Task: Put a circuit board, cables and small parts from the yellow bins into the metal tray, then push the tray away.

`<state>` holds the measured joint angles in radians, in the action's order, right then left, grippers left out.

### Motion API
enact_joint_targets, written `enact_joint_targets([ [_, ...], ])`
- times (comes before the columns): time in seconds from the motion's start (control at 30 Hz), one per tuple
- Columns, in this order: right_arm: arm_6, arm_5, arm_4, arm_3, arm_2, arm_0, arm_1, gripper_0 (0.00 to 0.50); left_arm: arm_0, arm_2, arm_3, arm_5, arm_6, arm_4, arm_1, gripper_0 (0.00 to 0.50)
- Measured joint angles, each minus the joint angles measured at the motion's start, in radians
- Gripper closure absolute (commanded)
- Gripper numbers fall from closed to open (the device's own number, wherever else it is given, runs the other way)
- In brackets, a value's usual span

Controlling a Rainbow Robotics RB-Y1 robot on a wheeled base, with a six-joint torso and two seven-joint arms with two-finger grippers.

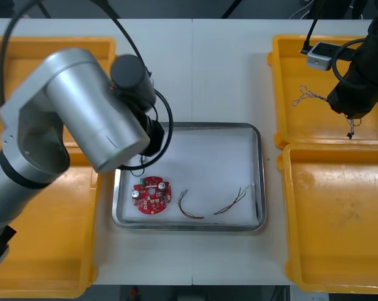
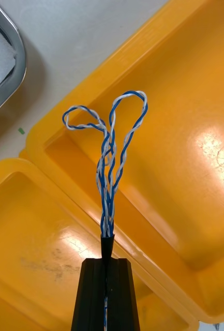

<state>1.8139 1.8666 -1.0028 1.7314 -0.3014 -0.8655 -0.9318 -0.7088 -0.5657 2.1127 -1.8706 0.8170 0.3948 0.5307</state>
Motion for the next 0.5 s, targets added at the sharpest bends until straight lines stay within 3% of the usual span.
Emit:
enact_joint_targets([
  [0.3,0.000,-0.016,-0.110,0.003,-0.001,0.000,0.000,0.500,-0.084,0.185,0.004,-0.035,0.036,0.247,0.132,0.000],
  [0.5,0.000,-0.071,-0.123,0.093,-0.068,-0.012,0.000,0.500,-0.112,0.317,-0.065,-0.027,0.196,0.409,0.213,0.000],
])
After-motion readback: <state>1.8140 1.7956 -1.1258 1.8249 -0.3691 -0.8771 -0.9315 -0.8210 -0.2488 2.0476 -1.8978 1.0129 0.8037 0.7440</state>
